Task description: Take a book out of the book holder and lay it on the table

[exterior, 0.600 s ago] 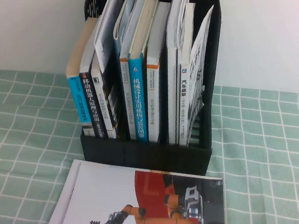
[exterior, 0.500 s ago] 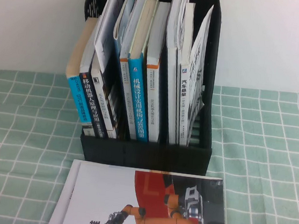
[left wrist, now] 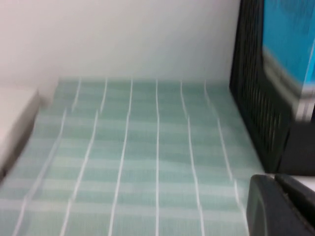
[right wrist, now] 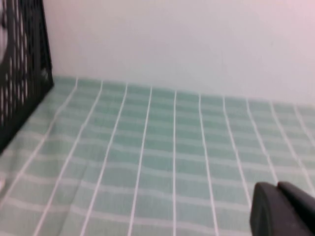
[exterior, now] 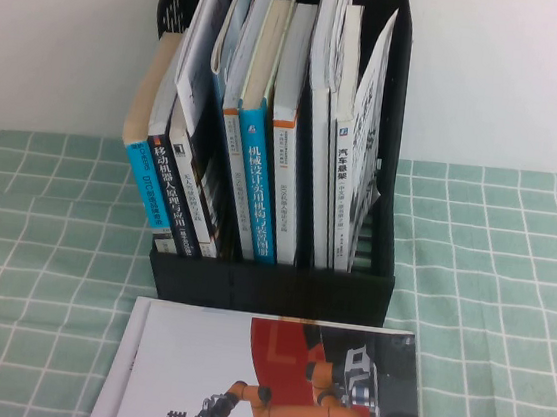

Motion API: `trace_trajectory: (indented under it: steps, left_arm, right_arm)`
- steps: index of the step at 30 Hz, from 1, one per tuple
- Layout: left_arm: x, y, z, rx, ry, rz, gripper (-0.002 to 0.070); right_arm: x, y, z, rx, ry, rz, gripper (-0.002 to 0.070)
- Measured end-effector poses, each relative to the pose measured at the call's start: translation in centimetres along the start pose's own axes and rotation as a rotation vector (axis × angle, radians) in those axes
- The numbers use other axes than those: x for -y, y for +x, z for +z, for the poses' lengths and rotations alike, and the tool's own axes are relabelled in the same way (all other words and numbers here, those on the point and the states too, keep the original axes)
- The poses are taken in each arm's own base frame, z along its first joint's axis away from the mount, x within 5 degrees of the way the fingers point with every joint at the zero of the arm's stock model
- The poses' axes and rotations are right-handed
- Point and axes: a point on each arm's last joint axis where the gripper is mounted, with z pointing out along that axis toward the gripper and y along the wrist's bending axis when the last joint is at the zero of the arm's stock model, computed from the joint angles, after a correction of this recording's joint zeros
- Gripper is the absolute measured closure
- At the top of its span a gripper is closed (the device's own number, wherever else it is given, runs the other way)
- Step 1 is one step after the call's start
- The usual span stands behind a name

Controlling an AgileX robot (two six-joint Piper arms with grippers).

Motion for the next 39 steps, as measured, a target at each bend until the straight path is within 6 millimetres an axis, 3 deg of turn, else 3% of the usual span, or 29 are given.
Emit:
trace_trajectory:
  steps: [9,17,28,39]
  left_arm:
    - [0.4,-3.5,-0.7,0.397,0.048,-0.022,0.0678]
    - [0.6,-5.5,-1.9,0.648,0.085,-0.042,0.0678]
    - [0.5,-5.3,-1.7,0.623,0.089,-0.110,0.0678]
    - [0.3,-5.4,-1.8,0.626,0.146,-0.321,0.0678]
  right_arm:
    - [0.4,-3.7,-0.8,0.418,0.045,-0.003,0.0678]
    - [0.5,-4.9,-1.4,0.568,0.058,0.005,0.0678]
    - [0.6,-5.6,-1.9,0.664,0.064,0.016,0.0678]
    - [0.6,-5.9,-2.2,0.700,0.065,0.025,0.0678]
